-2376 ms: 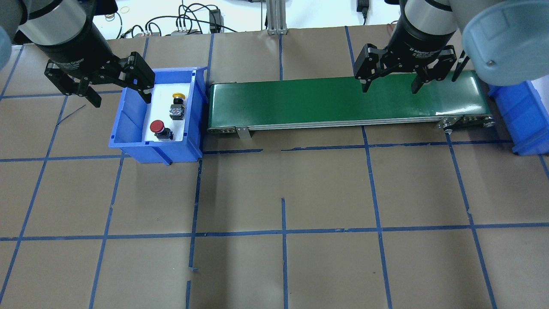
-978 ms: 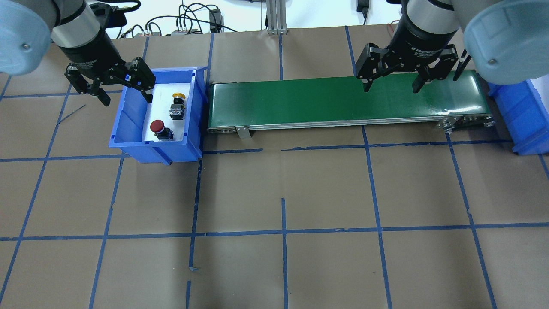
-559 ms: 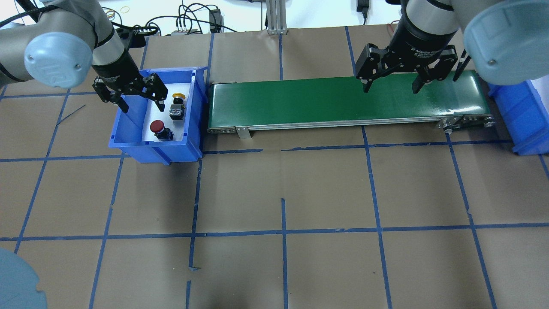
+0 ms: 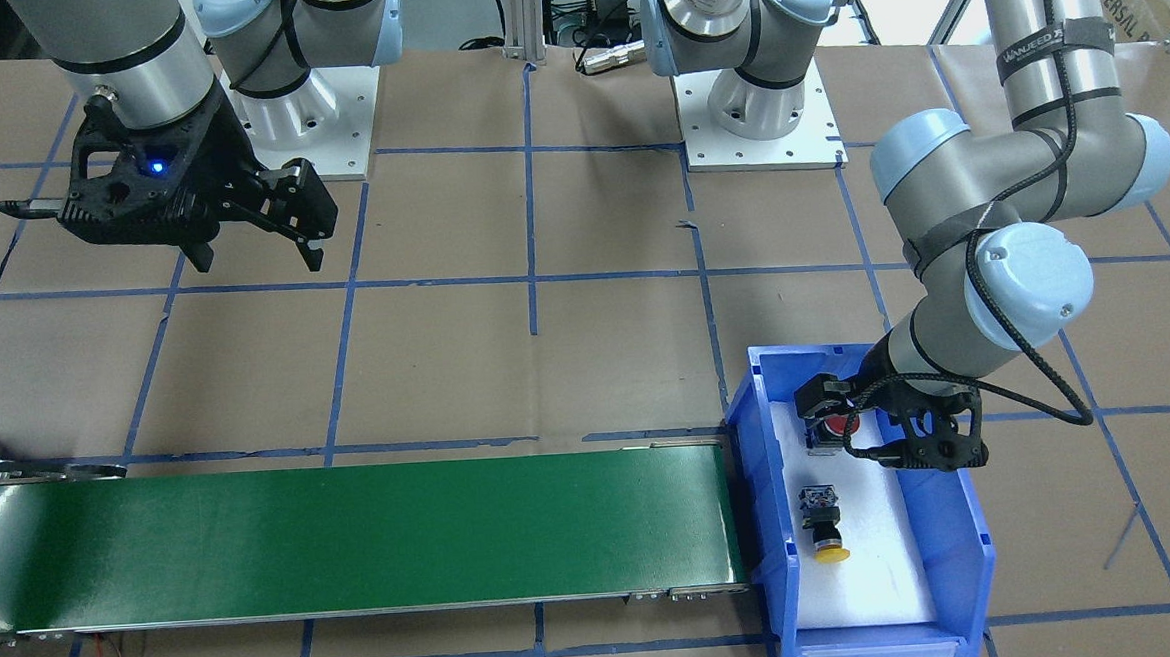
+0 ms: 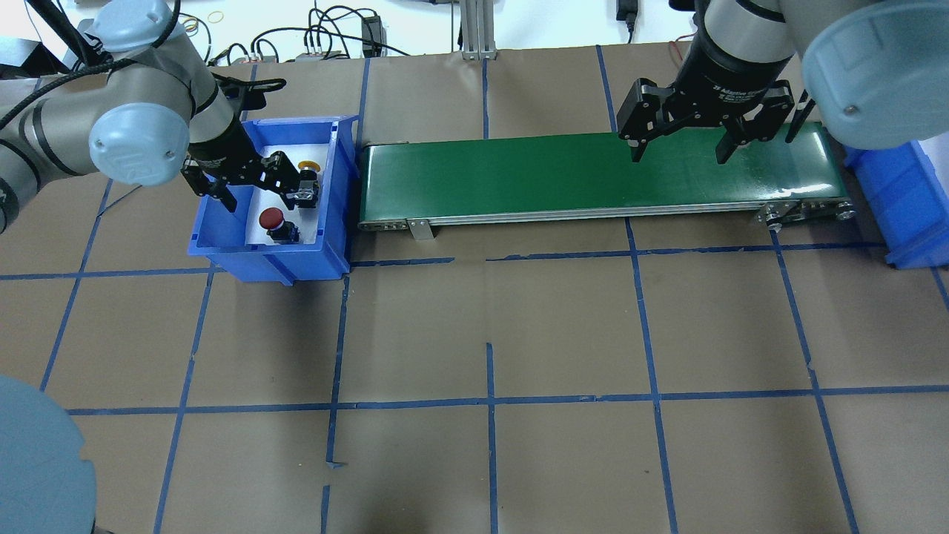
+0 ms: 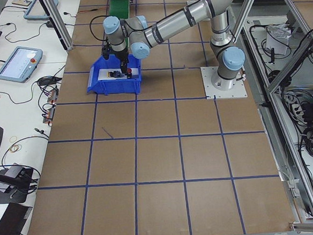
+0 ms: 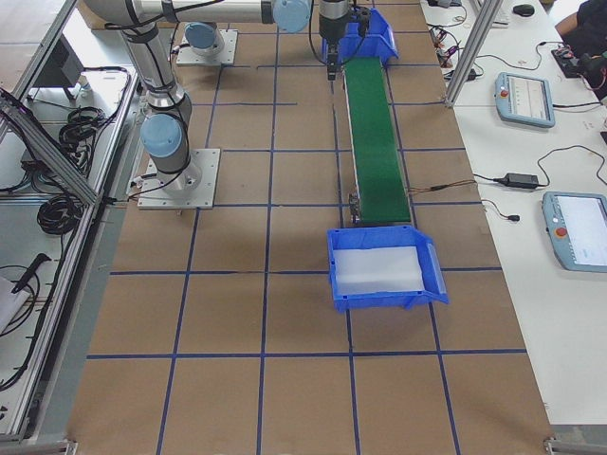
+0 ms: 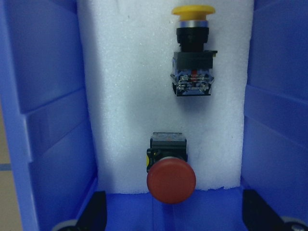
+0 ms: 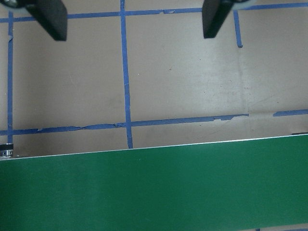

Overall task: Transport two buttons from left to right
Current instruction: 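Lower the left gripper into the blue bin over the red button, then close the left gripper on the red button and lift it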

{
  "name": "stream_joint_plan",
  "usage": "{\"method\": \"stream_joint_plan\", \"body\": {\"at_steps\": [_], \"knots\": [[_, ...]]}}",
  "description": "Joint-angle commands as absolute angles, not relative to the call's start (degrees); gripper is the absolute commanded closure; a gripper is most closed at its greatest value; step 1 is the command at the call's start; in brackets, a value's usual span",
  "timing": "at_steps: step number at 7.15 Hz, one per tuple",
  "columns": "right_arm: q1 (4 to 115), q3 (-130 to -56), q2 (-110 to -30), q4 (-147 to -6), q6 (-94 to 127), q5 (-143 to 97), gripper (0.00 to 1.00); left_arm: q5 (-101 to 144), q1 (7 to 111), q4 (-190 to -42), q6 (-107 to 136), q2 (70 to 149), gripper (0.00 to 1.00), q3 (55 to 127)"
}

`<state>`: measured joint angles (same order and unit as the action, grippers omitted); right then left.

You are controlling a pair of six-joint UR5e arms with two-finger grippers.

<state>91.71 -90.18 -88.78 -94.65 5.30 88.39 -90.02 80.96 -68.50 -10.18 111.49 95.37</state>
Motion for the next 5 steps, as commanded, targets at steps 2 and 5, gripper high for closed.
{"method": "stream_joint_plan", "body": {"at_steps": [2,5], "knots": [[92.19,-90.78,-88.77,-94.66,5.10,88.51,0.00,-90.00,80.95,-66.80,-9.93,112.59,0.10,97.03],[91.32,-91.32,-88.86,-94.66,5.10,88.51,0.00,-90.00,80.95,-66.80,-9.84,112.68,0.50,98.00]]}}
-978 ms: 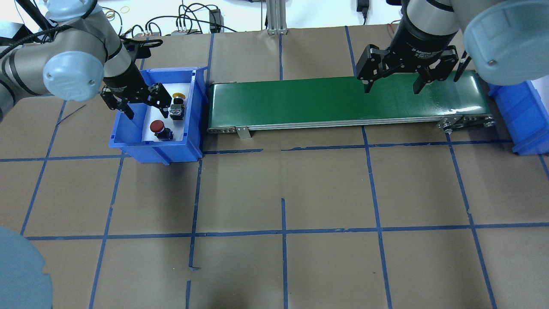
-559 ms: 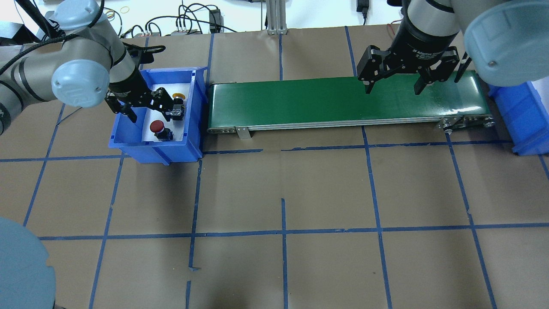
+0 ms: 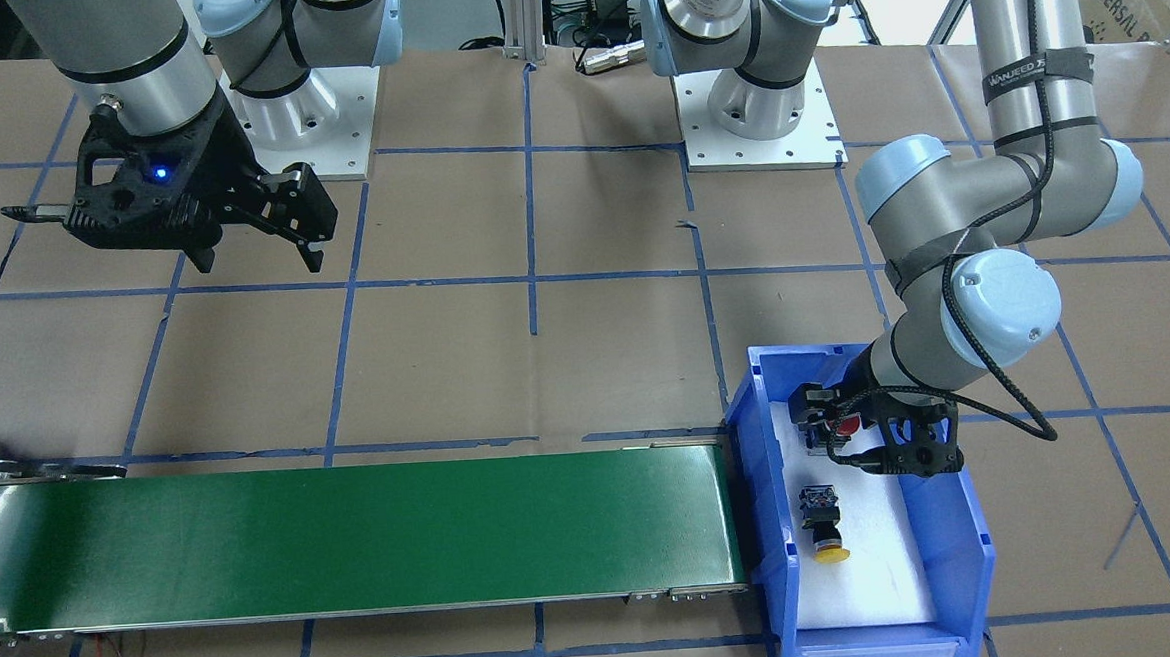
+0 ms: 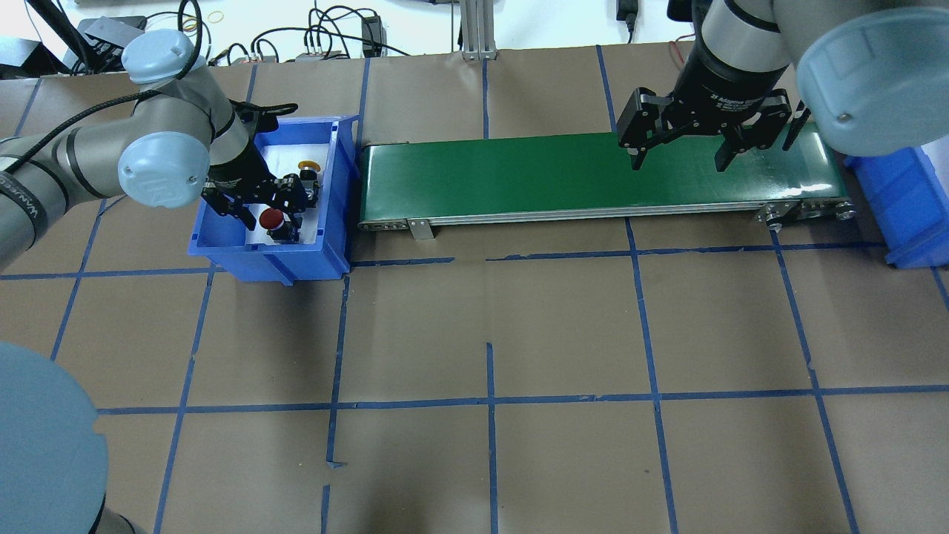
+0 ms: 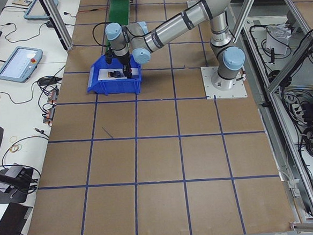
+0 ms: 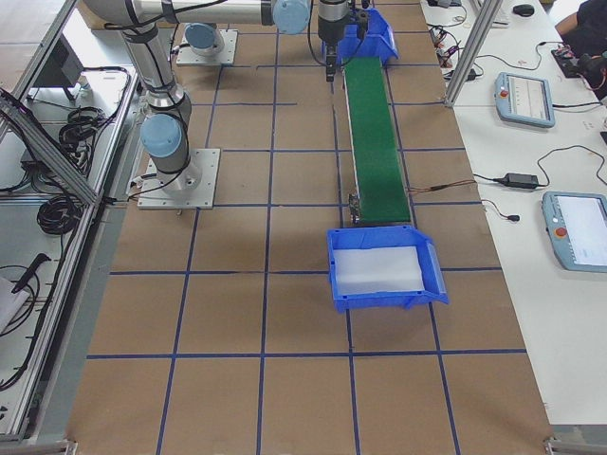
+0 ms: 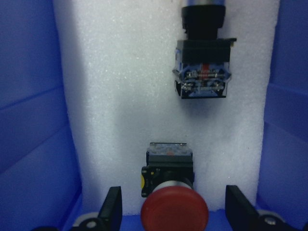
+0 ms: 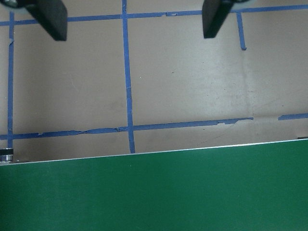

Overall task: Transport two buttons from left to right
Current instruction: 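Close the left gripper on the red button and lift it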

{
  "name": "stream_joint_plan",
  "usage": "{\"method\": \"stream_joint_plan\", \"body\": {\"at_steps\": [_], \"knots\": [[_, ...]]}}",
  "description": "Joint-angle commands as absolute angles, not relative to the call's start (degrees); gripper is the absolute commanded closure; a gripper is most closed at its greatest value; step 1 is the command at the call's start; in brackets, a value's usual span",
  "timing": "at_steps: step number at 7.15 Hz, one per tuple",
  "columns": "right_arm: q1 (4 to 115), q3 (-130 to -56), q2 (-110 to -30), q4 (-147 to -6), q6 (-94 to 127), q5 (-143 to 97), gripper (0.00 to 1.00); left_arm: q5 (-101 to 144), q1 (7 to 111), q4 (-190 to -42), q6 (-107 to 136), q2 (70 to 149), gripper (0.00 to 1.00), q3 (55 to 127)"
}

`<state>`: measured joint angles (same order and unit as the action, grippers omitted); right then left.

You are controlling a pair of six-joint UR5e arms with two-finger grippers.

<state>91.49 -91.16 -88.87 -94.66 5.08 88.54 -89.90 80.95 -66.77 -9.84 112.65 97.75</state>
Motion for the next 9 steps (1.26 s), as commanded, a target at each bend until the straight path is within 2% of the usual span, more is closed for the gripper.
{"method": "stream_joint_plan", "body": {"at_steps": [1,2,3,5,7,9], "knots": [[91.32,-91.23,-88.86,-94.66,5.10,88.51,0.00,-89.83,80.95,-66.80,-9.58,112.68,0.81,97.13],[91.32,-91.23,-88.86,-94.66,5.10,88.51,0.00,-89.74,80.95,-66.71,-9.49,112.68,0.93,97.12],[91.41,-91.23,-88.86,-94.66,5.18,88.51,0.00,-89.74,80.95,-66.80,-9.32,112.33,0.98,96.86],[91.23,-91.41,-88.86,-94.75,5.45,88.33,0.00,-90.00,80.95,-67.93,-7.12,109.88,0.98,95.72],[91.23,-91.32,-88.86,-94.75,5.54,88.33,0.00,-90.00,82.08,-77.91,-4.68,107.85,0.98,89.42],[91.23,-91.32,-88.86,-94.66,5.45,88.33,0.00,-89.30,85.15,-80.60,1.63,108.01,0.98,84.48]]}}
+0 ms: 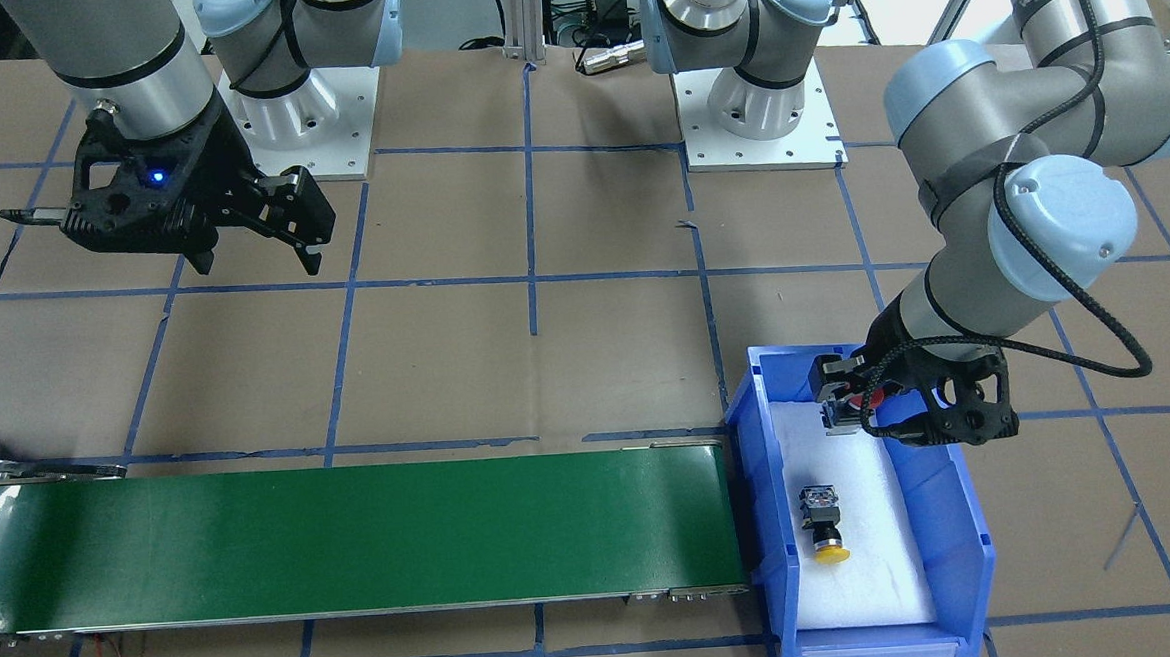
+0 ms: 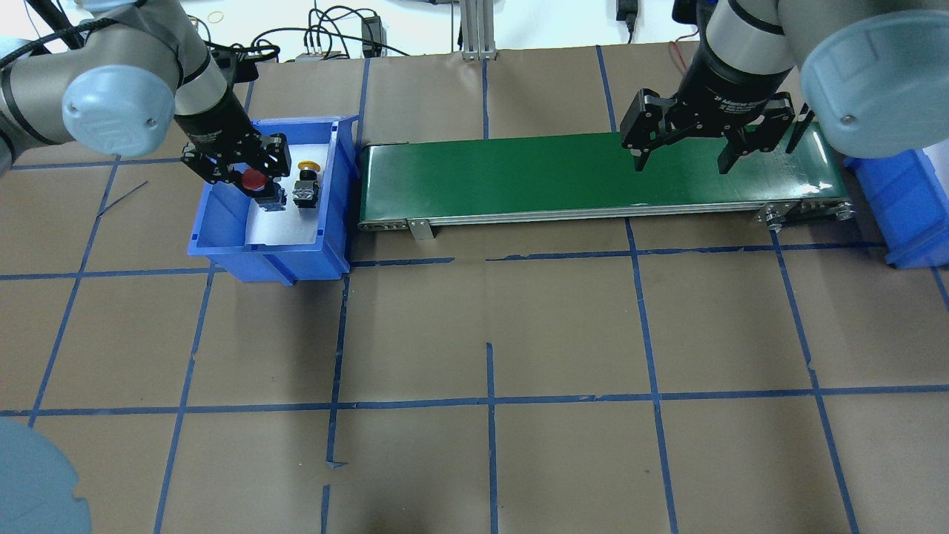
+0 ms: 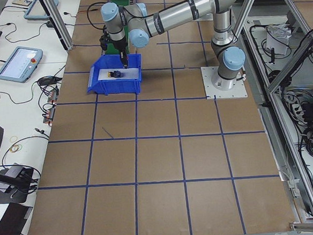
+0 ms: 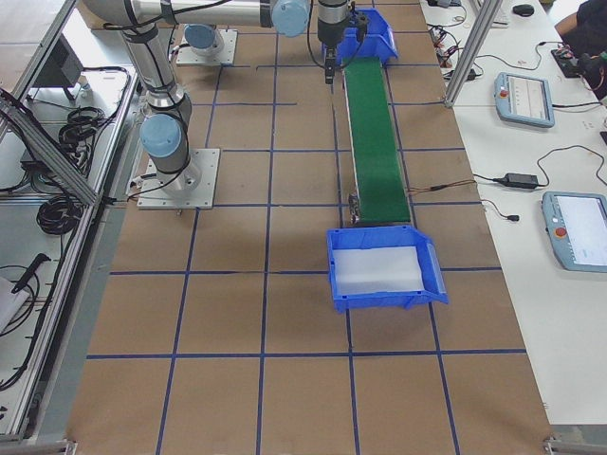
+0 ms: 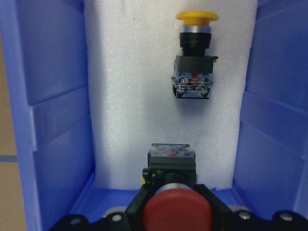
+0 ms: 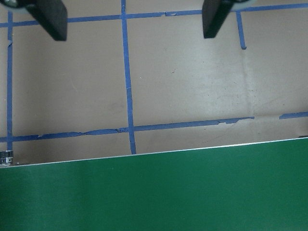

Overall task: Transport two buttons from left to right
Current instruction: 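Carry the red button with the left gripper onto the green conveyor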

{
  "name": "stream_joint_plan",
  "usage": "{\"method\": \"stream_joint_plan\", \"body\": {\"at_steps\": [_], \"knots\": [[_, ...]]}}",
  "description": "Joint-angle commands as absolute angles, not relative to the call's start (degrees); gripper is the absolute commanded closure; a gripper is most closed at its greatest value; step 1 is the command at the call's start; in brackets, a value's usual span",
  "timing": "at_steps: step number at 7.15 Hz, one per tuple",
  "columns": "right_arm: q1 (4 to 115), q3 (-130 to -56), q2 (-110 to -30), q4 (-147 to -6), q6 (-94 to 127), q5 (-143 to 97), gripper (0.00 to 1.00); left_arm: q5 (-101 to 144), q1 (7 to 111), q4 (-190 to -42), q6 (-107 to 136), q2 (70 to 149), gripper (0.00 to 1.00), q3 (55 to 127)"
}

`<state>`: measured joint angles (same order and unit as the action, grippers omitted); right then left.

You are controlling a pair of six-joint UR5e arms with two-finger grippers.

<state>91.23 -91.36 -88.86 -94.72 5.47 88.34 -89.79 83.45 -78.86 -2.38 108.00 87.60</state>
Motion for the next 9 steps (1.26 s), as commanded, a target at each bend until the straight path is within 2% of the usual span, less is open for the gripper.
{"method": "stream_joint_plan", "body": {"at_steps": [1,3,5,8,9], "knots": [[91.23,-91.41,-88.86,-94.75,5.45,88.33,0.00,-88.60,86.73,-80.60,3.67,108.10,0.98,83.33],[90.71,-91.41,-88.77,-94.75,5.54,88.16,0.00,-88.42,88.05,-80.42,8.31,109.41,0.98,81.31],[90.35,-91.32,-88.86,-94.75,5.36,88.33,0.00,-85.70,94.10,-73.96,18.07,113.18,0.97,80.86],[90.53,-91.40,-88.77,-94.75,5.53,88.33,0.00,-85.61,95.80,-67.88,16.62,117.49,0.96,81.03],[90.09,-91.32,-88.68,-94.75,5.54,88.33,0.00,-85.52,96.58,-65.85,16.52,119.77,0.91,81.12]]}}
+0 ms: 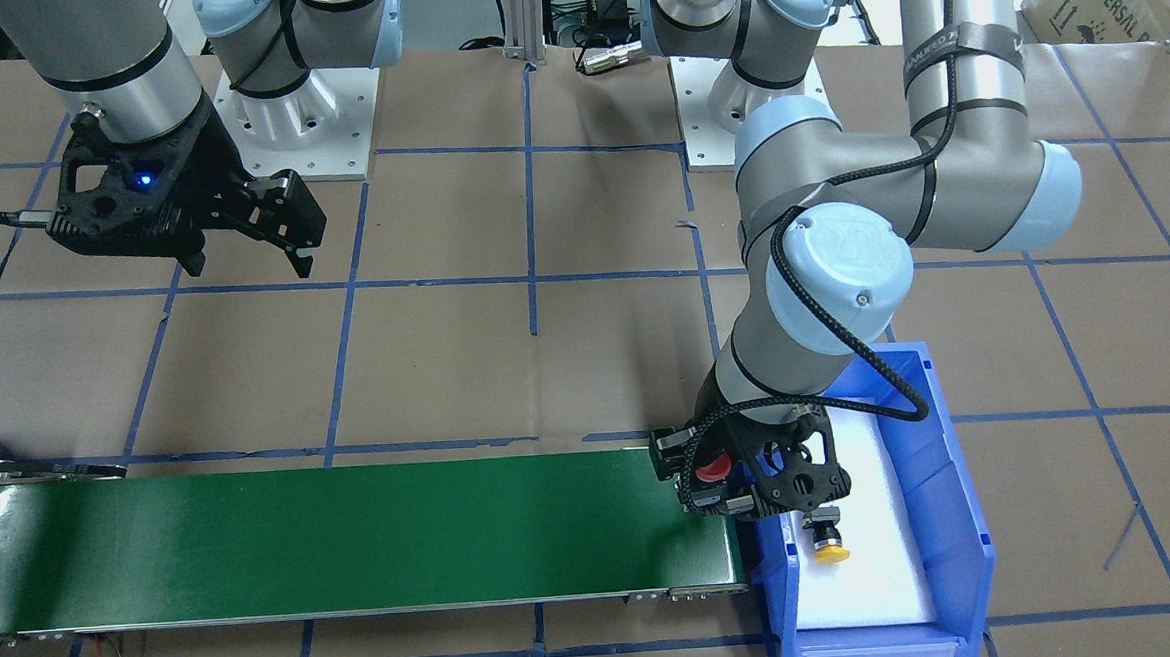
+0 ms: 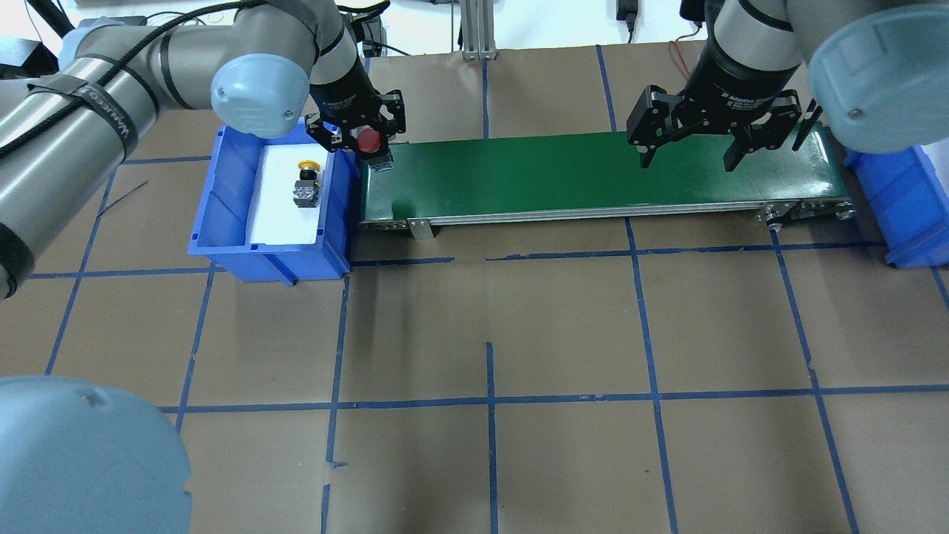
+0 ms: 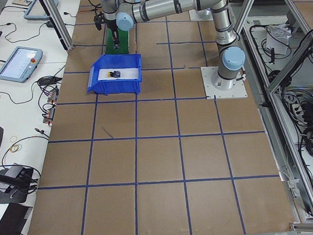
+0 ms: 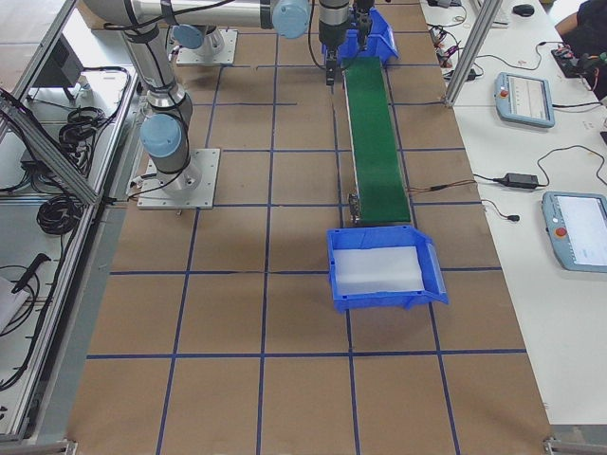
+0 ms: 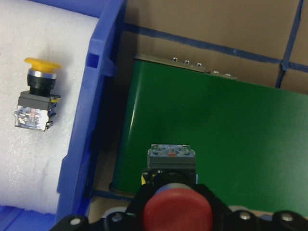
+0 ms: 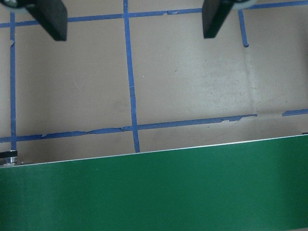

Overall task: Transport two buttons from left to right
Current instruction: 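Carry the red button with the left gripper onto the green conveyor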

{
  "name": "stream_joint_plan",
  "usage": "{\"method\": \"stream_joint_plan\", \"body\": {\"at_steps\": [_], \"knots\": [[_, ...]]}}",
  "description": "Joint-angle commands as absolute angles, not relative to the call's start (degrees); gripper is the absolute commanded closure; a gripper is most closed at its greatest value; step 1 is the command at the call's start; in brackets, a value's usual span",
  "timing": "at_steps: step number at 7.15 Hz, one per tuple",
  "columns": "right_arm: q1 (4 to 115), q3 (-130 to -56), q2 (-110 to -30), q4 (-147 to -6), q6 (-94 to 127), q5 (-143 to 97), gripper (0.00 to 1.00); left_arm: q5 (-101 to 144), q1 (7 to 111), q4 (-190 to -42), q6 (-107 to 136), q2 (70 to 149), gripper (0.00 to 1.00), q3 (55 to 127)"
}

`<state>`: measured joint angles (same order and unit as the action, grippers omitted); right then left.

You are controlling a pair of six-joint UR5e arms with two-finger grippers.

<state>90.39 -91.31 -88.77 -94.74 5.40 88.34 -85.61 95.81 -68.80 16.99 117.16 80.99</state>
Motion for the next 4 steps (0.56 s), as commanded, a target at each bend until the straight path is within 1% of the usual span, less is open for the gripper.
{"method": "stream_joint_plan", "body": {"at_steps": [1,2,3,4], "knots": [[90.26,-90.97,-88.77,-94.75,5.28,88.33,0.00,-85.52,97.03,-65.83,16.35,120.40,0.90,81.04],[90.26,-91.14,-88.77,-94.75,5.27,88.42,0.00,-85.52,97.03,-65.74,16.17,120.32,0.88,81.04],[90.18,-91.14,-87.73,-94.83,5.10,88.42,0.00,-85.52,97.03,-65.74,16.17,120.24,0.83,81.30],[90.26,-91.32,-86.93,-95.10,4.75,88.50,0.00,-85.60,97.12,-65.66,15.91,120.15,0.44,82.26]]}}
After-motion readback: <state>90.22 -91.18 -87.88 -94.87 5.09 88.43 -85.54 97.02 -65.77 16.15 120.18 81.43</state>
